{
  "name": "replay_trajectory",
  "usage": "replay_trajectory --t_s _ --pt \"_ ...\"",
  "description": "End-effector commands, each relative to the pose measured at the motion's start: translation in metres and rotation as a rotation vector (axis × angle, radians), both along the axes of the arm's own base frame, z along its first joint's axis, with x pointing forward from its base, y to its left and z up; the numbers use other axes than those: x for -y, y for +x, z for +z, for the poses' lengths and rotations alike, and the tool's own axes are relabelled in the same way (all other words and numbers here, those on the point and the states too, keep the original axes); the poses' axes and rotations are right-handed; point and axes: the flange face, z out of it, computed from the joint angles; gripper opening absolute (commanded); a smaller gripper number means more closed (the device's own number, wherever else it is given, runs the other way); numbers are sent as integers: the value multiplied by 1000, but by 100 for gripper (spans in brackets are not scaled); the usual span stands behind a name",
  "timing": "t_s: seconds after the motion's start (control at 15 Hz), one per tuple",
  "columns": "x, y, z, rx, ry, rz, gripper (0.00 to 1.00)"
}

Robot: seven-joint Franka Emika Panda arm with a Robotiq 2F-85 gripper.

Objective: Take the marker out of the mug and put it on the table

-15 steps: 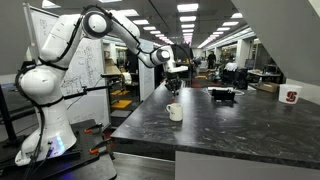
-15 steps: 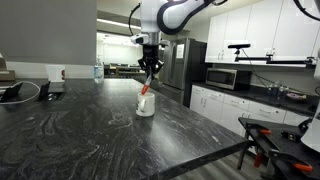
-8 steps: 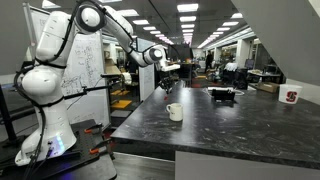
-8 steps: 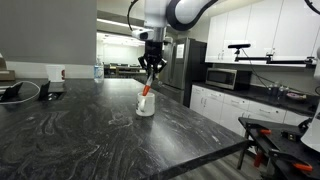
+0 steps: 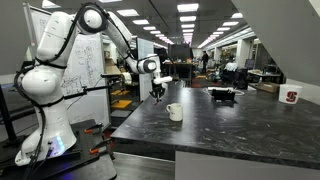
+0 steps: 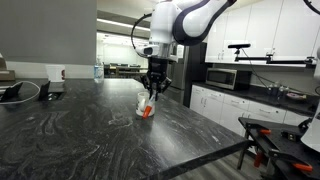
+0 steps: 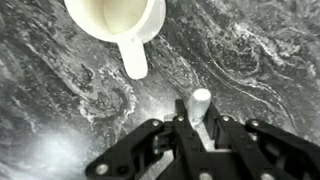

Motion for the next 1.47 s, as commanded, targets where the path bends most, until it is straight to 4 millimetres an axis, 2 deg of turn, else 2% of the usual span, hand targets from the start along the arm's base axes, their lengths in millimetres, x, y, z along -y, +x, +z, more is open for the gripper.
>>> replay_trajectory --t_s 0.0,0.4,0.47,0.6,0.8,1.0,1.4 --pt "-5 -16 -8 -25 46 14 6" --pt "-23 -47 -23 -85 60 1 6" --pt "-23 -52 -25 -91 51 -6 48" --pt "-23 -60 -24 -85 46 -22 55" --pt "-26 -69 -15 -89 23 -22 77" --pt "-33 -76 1 -73 -10 -22 100" --pt "-43 -85 33 -36 -52 -15 100"
